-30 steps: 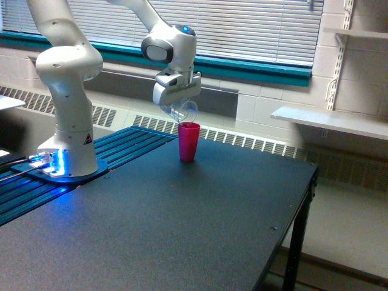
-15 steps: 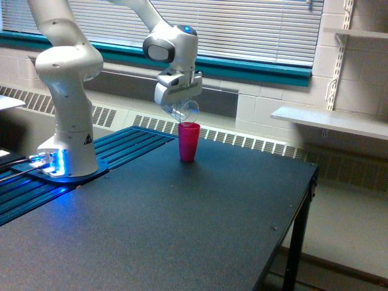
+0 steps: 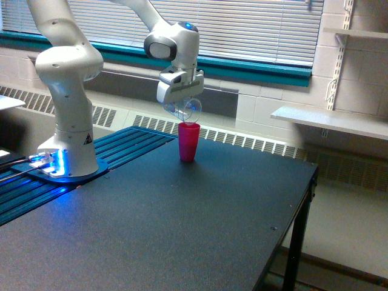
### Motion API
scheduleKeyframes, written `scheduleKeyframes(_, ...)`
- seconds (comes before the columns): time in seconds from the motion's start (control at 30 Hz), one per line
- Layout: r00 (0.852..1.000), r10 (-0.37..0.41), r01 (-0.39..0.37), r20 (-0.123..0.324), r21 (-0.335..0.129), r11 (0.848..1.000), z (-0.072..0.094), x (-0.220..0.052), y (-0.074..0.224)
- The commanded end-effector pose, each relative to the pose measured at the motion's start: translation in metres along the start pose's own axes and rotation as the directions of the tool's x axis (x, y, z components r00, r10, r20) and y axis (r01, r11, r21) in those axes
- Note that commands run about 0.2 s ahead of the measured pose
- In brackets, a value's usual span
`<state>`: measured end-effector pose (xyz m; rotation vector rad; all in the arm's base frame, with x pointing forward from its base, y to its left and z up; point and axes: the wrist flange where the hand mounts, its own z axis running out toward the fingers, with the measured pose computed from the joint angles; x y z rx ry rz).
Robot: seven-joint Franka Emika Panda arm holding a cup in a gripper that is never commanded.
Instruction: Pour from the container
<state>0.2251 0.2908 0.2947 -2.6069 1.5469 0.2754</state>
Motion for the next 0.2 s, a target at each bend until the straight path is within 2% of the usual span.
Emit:
scheduleKeyframes(0.03,1.0,0.019,-0.019,-0.023,0.038,0.999,-0.0137,0.0014,-0.0066)
scheduleKeyframes(0.2,0.999,0.014,-0.012,-0.037,0.036,0.999,-0.0168,0.0031,-0.0055)
